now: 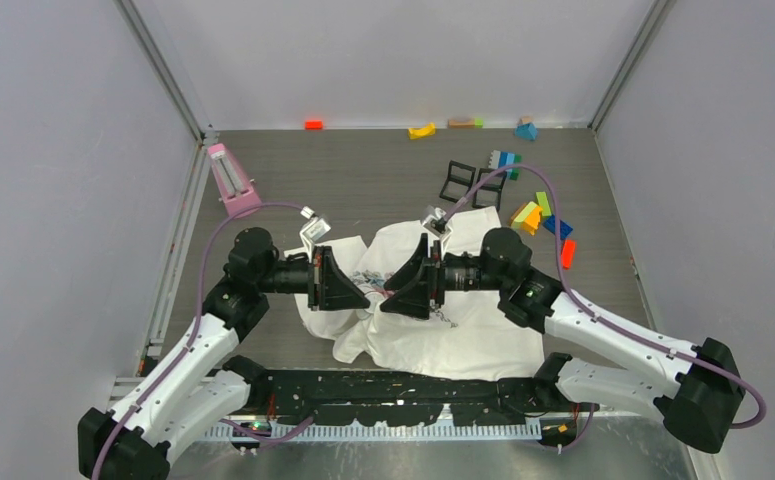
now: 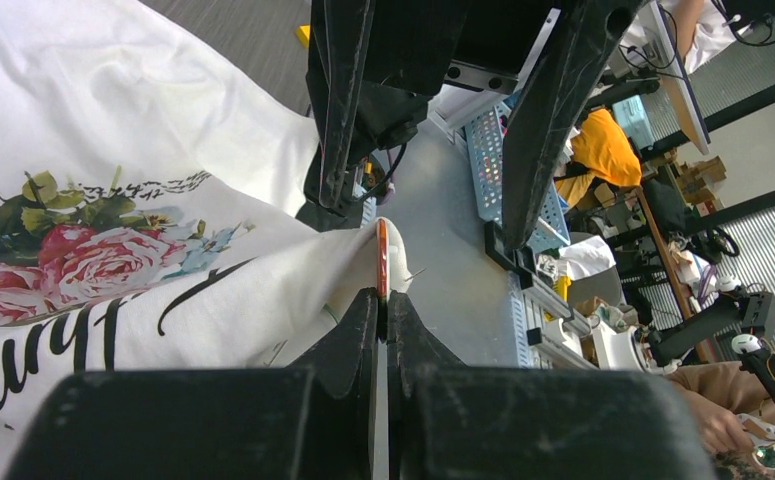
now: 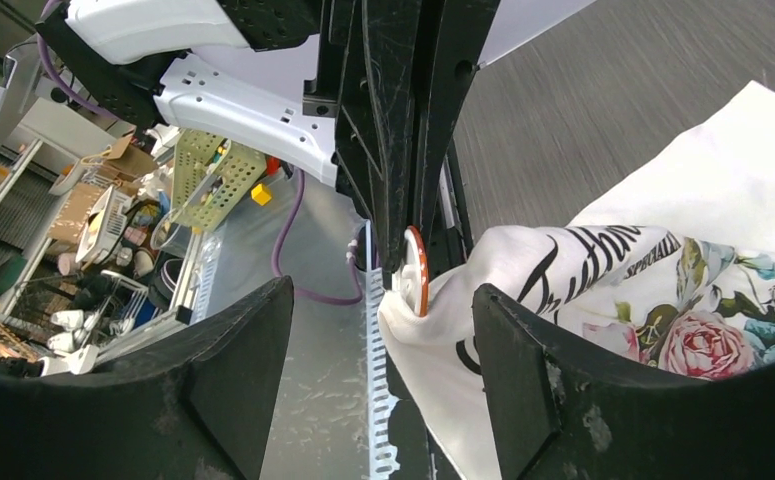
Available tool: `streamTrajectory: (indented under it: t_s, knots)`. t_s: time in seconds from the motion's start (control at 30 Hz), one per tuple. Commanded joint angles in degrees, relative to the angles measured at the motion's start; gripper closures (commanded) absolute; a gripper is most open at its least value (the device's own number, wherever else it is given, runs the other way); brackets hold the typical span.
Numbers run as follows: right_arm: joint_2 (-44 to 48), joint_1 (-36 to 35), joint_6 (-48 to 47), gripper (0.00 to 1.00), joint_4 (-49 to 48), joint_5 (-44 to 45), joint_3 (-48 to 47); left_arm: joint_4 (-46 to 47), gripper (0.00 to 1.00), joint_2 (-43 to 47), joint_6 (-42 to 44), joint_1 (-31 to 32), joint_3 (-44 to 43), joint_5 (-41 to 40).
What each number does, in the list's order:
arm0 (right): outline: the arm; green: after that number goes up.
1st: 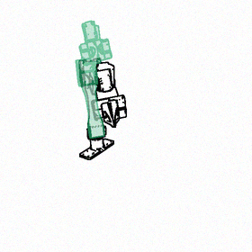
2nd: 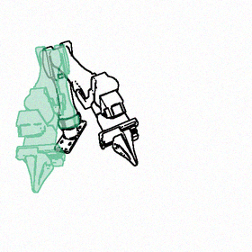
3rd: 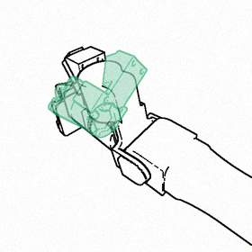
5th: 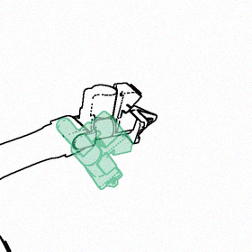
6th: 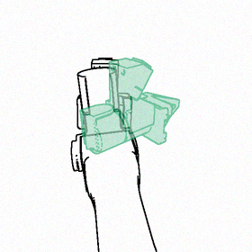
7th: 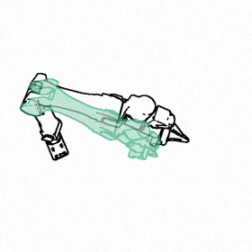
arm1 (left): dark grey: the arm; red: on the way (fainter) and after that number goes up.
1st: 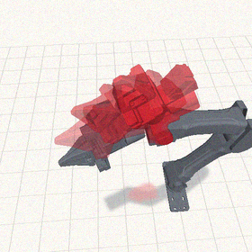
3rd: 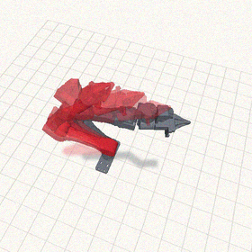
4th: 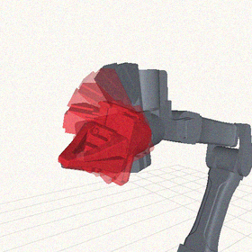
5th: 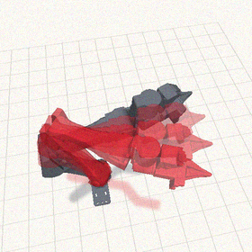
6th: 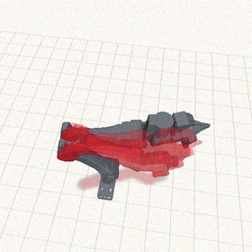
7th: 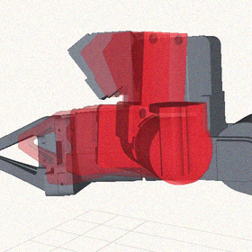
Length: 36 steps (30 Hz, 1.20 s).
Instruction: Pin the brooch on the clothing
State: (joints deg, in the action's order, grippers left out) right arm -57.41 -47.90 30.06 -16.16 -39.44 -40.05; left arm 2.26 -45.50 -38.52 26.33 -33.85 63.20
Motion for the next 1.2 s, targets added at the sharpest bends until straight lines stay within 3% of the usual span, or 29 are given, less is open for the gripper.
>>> streamTrajectory:
  t_s: [0.0,0.7,1.17]
  knots:
    - [0.2,-0.6,2.2,0.31,-5.6,-0.9,1.3,2.6,1.0,0.6,-0.3,-0.3,-2.5,2.4]
    - [-3.1,-5.3,6.5,0.51,-11.6,2.9,4.5,3.8,1.0,1.5,-1.7,-0.3,-1.9,1.5]
    - [-5.2,-5.5,9.9,0.79,-16.3,4.5,5.8,3.4,1.0,2.1,-1.4,-0.3,-1.6,2.4]
